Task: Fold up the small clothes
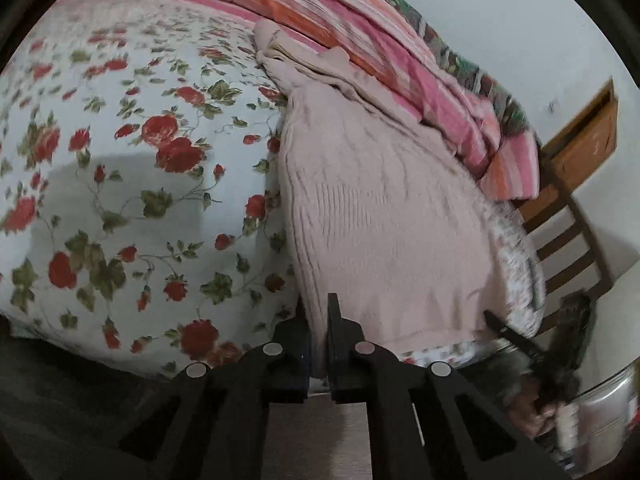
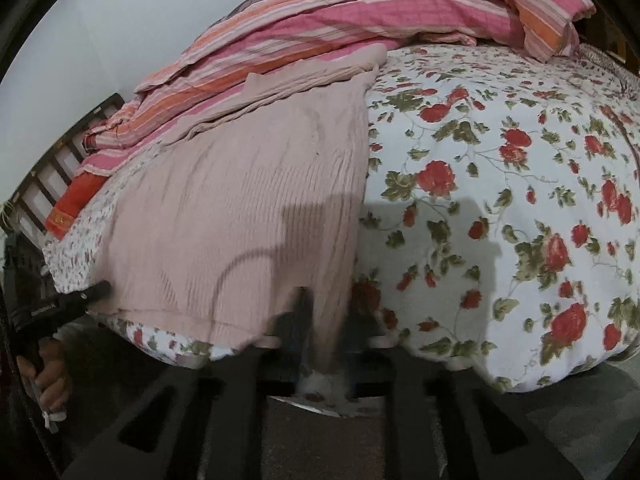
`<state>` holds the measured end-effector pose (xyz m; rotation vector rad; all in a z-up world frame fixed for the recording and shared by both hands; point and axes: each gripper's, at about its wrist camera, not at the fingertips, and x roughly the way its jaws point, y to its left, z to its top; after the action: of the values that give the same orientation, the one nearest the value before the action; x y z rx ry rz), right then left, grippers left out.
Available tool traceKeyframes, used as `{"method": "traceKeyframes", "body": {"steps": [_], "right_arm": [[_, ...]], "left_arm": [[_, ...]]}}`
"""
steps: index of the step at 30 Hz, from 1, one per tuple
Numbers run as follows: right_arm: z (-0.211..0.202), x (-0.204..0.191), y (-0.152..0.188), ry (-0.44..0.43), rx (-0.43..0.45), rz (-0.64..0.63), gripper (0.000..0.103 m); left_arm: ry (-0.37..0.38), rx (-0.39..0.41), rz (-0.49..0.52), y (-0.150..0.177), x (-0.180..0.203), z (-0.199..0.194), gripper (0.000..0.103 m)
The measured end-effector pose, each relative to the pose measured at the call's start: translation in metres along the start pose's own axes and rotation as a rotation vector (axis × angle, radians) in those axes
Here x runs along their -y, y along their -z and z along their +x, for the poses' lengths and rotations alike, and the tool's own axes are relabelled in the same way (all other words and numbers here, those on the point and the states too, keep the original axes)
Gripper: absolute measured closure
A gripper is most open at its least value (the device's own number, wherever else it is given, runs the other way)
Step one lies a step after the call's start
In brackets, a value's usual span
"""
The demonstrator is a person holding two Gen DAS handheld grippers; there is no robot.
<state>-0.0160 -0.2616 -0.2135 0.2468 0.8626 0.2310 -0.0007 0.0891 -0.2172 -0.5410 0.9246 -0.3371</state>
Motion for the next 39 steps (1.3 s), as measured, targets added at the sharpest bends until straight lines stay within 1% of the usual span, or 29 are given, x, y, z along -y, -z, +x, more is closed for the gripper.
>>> {"method": "traceKeyframes", "body": {"steps": [2,4,5,8,11,17,22,26,30,33,36,39], "right_arm": [[-0.013,-0.004,-0.002,-0.018,0.048,-0.013,0.098],[-0.029,-0.005,-0.006,-0.063,0.09,0.007,0.098],[-0.037,-0.005,-0.009,-0.072,0.111,0.02,0.098],[-0.054,-0.003,-0.02,-0.084,0.162,0.058,0.098],[-0.065,-0.003,-0.034,-0.113,0.195,0.102,0.098],[-0.077,-0.009,-0.064,-0.145,0.264,0.127,0.098],[-0.075,-0.011,-0.092,-0.18,0.314,0.135,0.098],[-0.069,-0.006,-0.117,-0.223,0.336,0.164,0.098],[-0.059,0.0,-0.144,-0.233,0.353,0.189,0.098],[-0.048,0.005,-0.166,-0.251,0.353,0.224,0.098],[-0.033,0.012,-0.19,-0.279,0.334,0.268,0.098],[-0.014,0.013,-0.215,-0.275,0.323,0.281,0.098]], "left_arm": [[0.025,0.038,-0.009,-0.003,-0.001,-0.012,0.097],[0.063,0.085,-0.008,-0.007,0.001,-0.03,0.097],[0.065,0.095,-0.005,-0.01,0.003,-0.034,0.097],[0.068,0.149,0.018,-0.019,0.013,-0.053,0.097],[0.066,0.183,0.047,-0.027,0.024,-0.063,0.097],[0.043,0.258,0.112,-0.054,0.047,-0.073,0.097],[0.039,0.31,0.143,-0.079,0.059,-0.075,0.097],[0.057,0.332,0.113,-0.106,0.062,-0.071,0.097],[0.056,0.353,0.082,-0.134,0.061,-0.061,0.097],[0.046,0.358,0.057,-0.155,0.058,-0.049,0.097],[0.03,0.355,0.032,-0.178,0.056,-0.032,0.097],[0.018,0.351,0.006,-0.201,0.05,-0.015,0.097]]}}
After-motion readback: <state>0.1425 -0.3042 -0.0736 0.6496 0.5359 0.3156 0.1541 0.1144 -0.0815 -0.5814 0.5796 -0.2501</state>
